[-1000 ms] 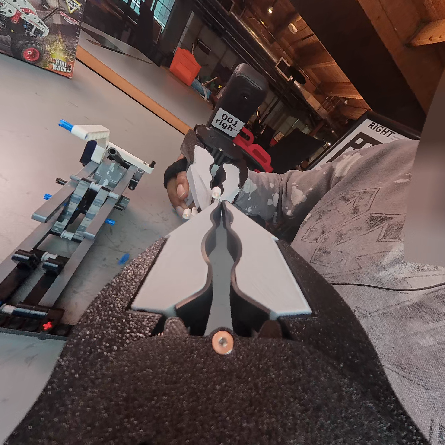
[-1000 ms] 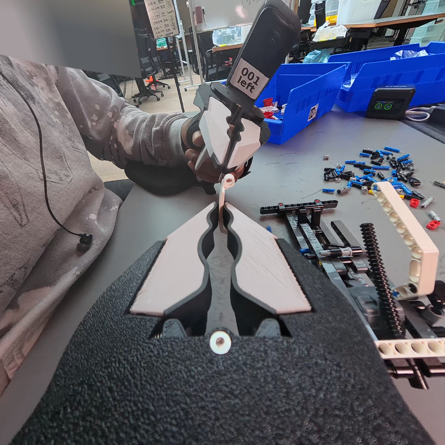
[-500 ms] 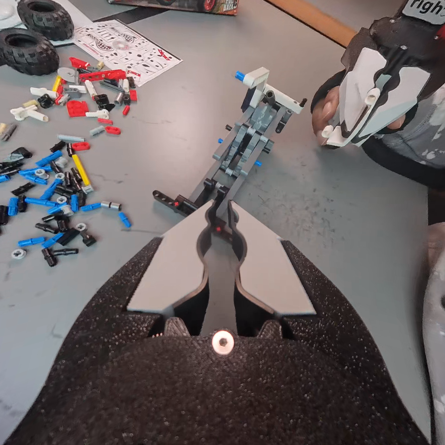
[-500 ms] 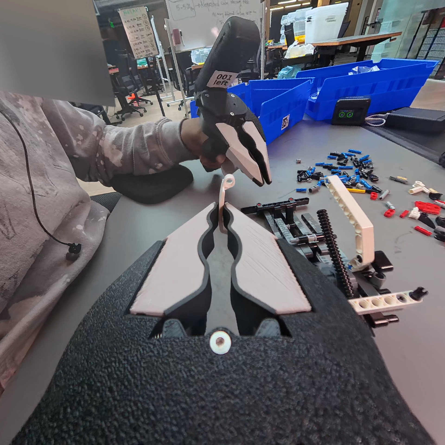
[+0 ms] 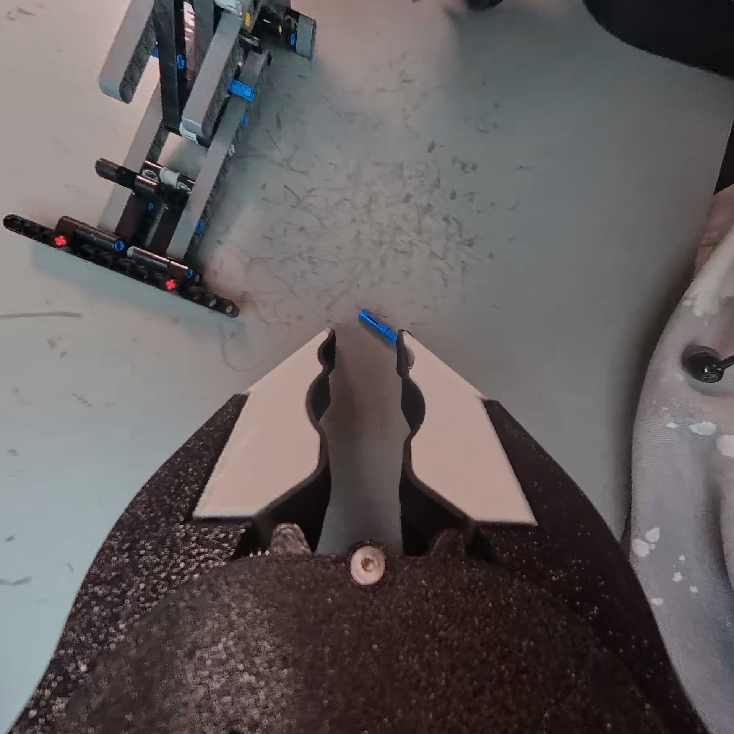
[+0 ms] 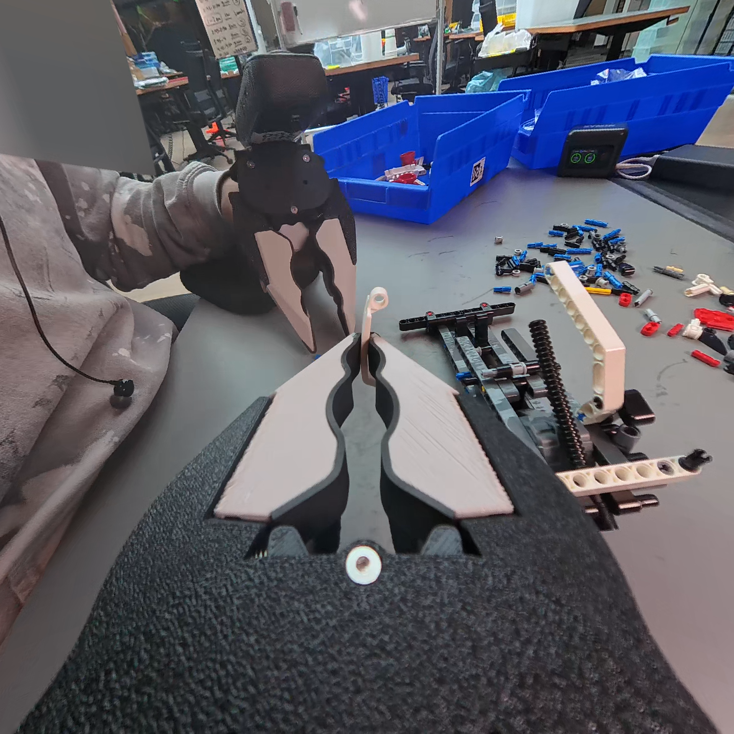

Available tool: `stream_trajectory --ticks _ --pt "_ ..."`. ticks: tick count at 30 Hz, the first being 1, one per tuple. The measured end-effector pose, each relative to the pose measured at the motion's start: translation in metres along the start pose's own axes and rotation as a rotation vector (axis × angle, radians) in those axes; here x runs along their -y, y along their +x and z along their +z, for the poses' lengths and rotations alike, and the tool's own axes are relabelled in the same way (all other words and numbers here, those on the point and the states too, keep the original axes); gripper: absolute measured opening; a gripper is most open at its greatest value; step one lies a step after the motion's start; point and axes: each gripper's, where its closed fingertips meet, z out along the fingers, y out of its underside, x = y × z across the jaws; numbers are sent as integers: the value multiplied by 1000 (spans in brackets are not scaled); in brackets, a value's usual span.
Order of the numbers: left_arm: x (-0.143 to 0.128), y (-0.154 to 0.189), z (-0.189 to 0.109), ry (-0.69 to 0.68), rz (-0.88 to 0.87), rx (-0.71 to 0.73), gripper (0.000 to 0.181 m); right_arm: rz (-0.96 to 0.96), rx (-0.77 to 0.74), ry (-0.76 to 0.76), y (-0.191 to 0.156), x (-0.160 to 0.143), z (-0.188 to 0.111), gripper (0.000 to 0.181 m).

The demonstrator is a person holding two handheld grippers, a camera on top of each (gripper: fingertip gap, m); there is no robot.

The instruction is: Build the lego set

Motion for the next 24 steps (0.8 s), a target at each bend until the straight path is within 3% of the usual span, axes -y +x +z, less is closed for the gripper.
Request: stream_trajectory --ticks 4,8,11,14,17,21,24 --pt "3 1 2 -15 104 -17 35 -11 12 -14 -6 -1 1 2" --pt "0 0 2 -111 69 -47 36 -18 9 -26 -8 -2 1 2" --pt "-2 -13 2 -140 115 39 26 -33 8 -34 -11 -3 1 2" --pt "4 -23 -4 -97 63 76 16 -33 9 -31 -11 -2 0 2" --pt "2 -18 -7 -68 34 60 19 -33 14 -29 -12 -1 0 2" --pt "1 -20 -3 -18 146 67 26 -27 29 -31 -13 -3 1 2" --pt "9 -22 2 37 187 -21 27 -18 40 -33 -13 -4 2 2"
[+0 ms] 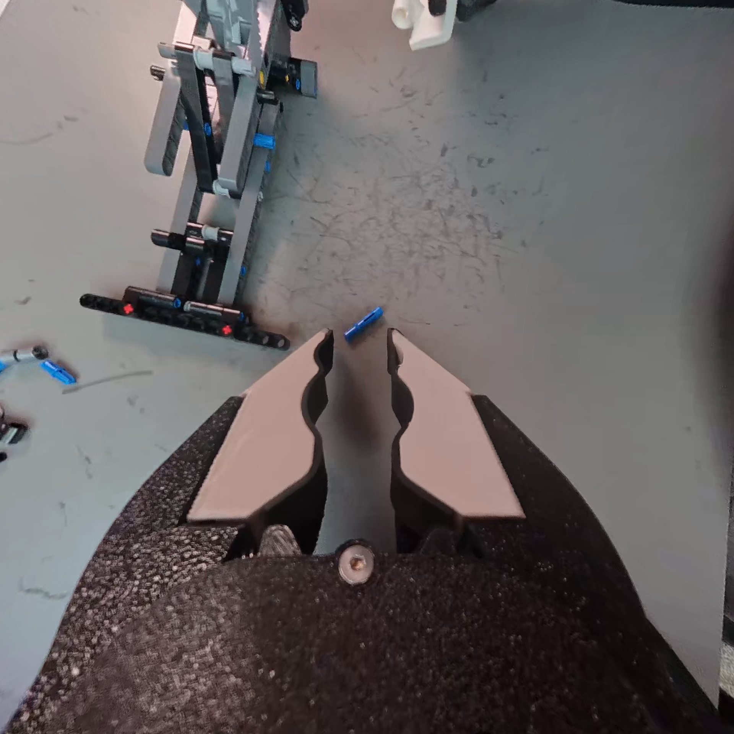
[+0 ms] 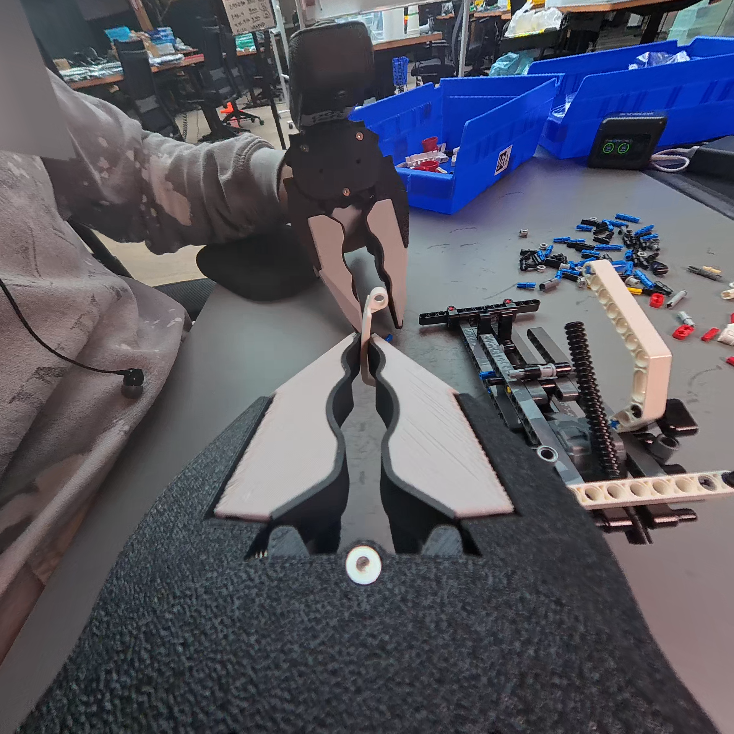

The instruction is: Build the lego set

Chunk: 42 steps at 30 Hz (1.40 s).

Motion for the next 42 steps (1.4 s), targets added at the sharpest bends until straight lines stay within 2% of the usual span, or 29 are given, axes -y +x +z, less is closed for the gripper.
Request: stream_trajectory --ticks 3,5,8,12,14,16,18,20,22,24,27,32,42 --pt "-2 -5 9 -32 76 -81 28 13 -2 -1 1 -2 -1 2" --pt "2 -4 10 -29 83 -147 20 20 -2 -2 2 -3 -1 2" --pt "0 -4 9 -20 103 -175 21 22 -5 -9 2 -5 -1 2" --pt "-1 -3 9 41 118 -116 19 30 6 -22 2 -9 0 2" --pt "-2 2 8 45 155 -89 6 35 9 -18 2 -8 0 2" --pt "-3 2 8 31 202 -23 6 39 6 -14 3 -8 0 2" --pt "-1 2 8 15 152 -16 5 34 2 -9 3 -7 -1 2" --pt "15 11 3 84 75 -93 5 12 0 -7 2 -6 0 2" --pt "48 21 -9 208 17 -170 5 -48 -14 -13 1 -6 1 2" --pt "77 30 -20 298 5 -239 5 -92 -4 12 -4 -1 0 2" --pt "103 31 -28 383 -17 -301 5 -103 37 38 -13 5 -2 2" --pt "109 33 -26 397 -101 -341 5 -105 59 10 -17 0 0 2" --pt "98 43 -16 364 -159 -417 4 -148 82 -133 -22 -22 8 2"
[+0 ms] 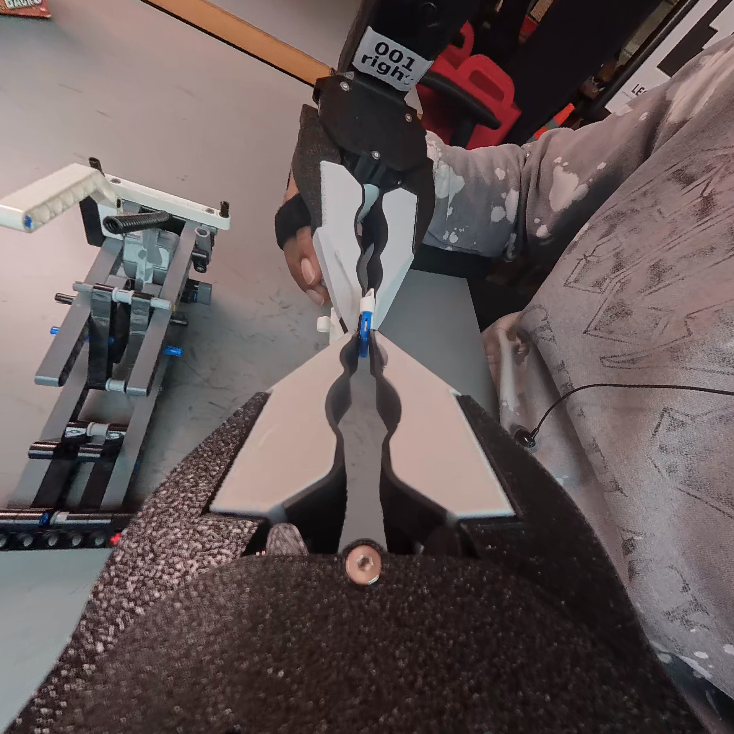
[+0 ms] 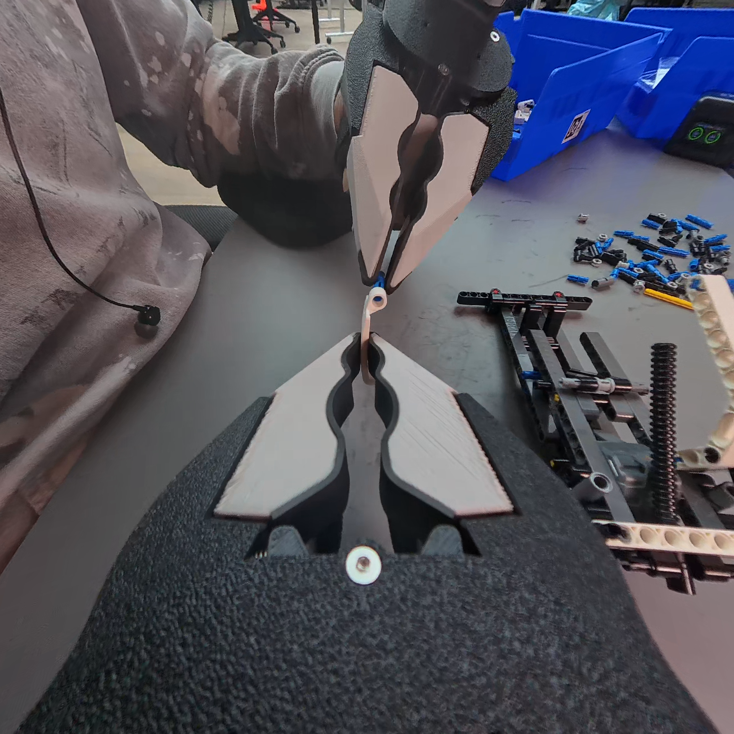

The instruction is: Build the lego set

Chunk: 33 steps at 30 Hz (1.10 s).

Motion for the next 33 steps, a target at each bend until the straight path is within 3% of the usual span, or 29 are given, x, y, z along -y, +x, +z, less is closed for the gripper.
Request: stream_trajectory --ticks 7,12,23,33 --pt "-9 -4 7 -26 -88 0 4 -27 -7 -118 -1 -16 7 2" --pt "-22 -7 14 -89 -69 40 4 -35 -7 -227 -3 -31 15 2" --pt "-32 -15 19 -141 -33 137 4 -44 -52 -272 2 -40 16 2" --pt "-38 -21 19 -183 -61 209 3 -113 -141 -449 11 -52 19 1"
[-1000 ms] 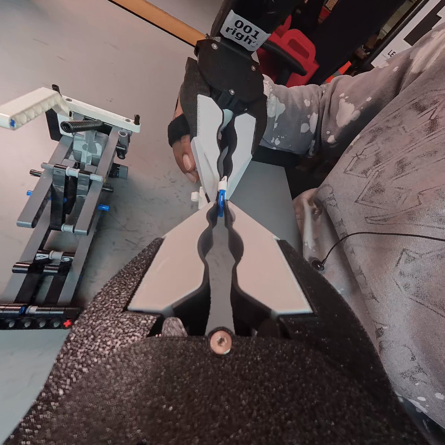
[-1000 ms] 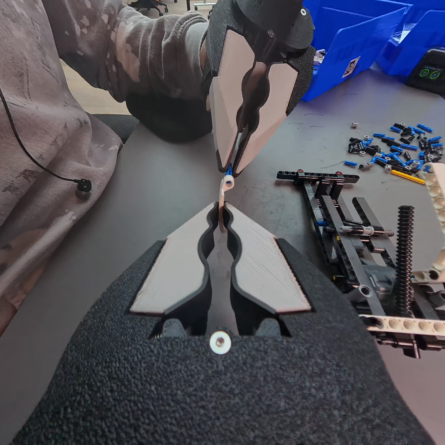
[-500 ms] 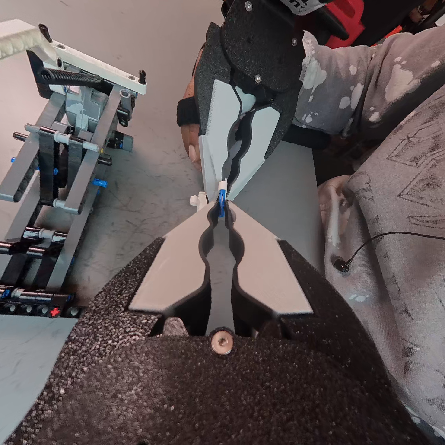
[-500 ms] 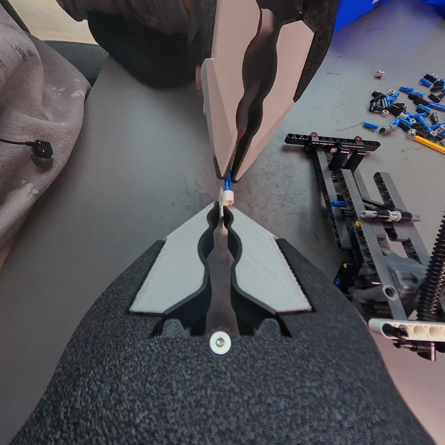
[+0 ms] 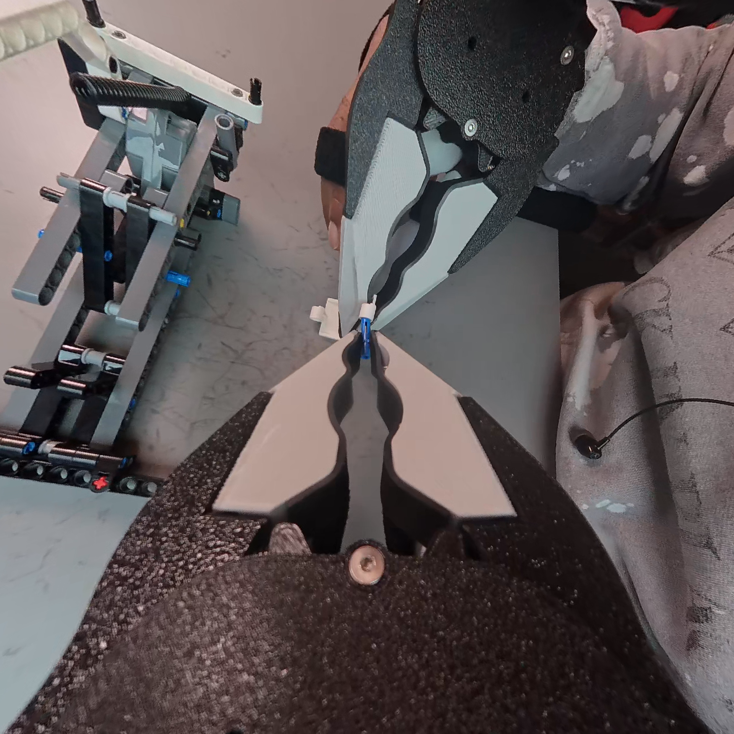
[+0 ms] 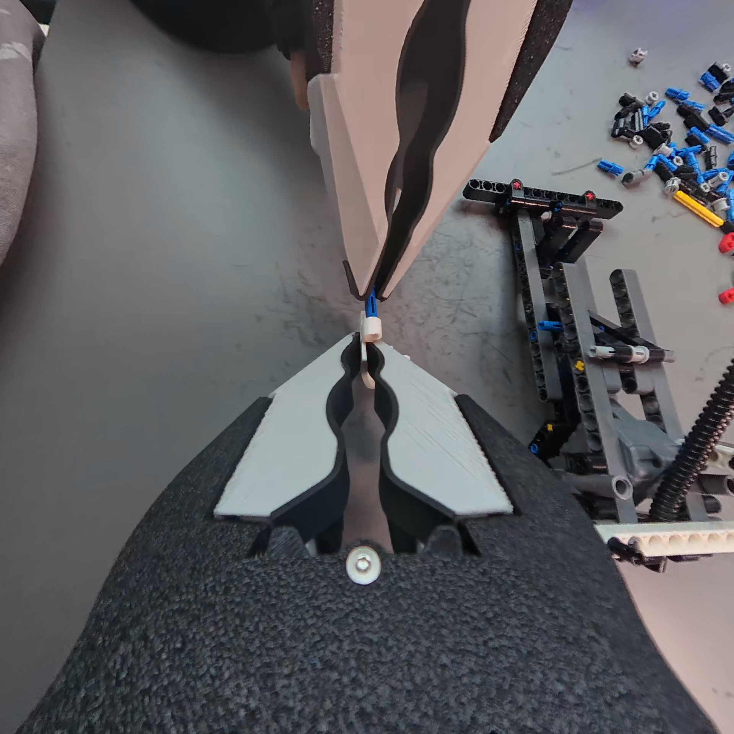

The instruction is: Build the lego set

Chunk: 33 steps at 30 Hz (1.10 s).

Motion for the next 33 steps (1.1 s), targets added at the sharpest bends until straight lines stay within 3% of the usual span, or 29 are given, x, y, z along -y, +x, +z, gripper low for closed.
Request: stream_trajectory --ticks 13,22,28,33 --pt "4 6 5 63 52 -20 2 -4 51 119 -6 6 -2 0" --pt "0 6 8 -1 83 -29 3 -29 66 77 -10 3 0 1" --pt "14 -4 -15 94 115 -1 16 18 26 203 3 11 -16 2" --pt "19 6 -16 150 98 -42 13 15 18 233 3 17 -18 2"
